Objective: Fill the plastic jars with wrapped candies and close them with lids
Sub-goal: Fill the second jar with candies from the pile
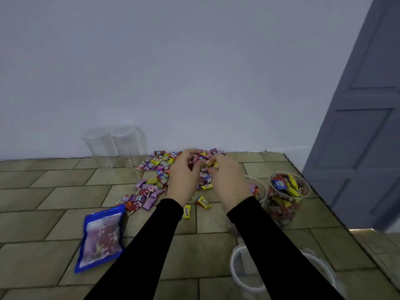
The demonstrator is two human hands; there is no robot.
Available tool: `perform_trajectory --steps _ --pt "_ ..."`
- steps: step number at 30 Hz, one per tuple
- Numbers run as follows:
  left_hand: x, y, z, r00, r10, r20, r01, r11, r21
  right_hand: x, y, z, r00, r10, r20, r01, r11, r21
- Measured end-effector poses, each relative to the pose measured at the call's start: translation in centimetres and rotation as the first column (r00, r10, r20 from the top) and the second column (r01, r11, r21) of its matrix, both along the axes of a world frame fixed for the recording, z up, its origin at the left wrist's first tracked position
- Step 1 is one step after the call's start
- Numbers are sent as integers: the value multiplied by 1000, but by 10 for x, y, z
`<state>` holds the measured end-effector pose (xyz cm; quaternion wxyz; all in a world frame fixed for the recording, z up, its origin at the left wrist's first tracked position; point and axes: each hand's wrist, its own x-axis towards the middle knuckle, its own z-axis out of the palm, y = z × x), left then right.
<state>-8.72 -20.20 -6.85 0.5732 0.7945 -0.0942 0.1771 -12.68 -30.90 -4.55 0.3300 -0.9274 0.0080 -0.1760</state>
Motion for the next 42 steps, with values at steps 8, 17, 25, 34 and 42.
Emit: perform_trajectory --steps 8,17,25,34,42 --pt "-28 -48 18 971 -219 -93 234 950 207 -31 -75 11 988 -110 -107 86 974 -211" --pt "-42 -58 24 964 -207 -165 260 853 451 -41 -89 -4 986 -76 -150 45 979 -197" --pt "-48 -59 26 983 -136 -126 184 798 574 -47 -91 7 973 -123 -197 73 968 -241" --pt "-51 -59 30 987 -117 -113 163 647 745 -46 -98 8 974 -180 -140 99 886 -453" --pt "-53 -62 33 974 -135 -183 227 627 745 -45 -94 3 975 -171 -142 78 860 -504"
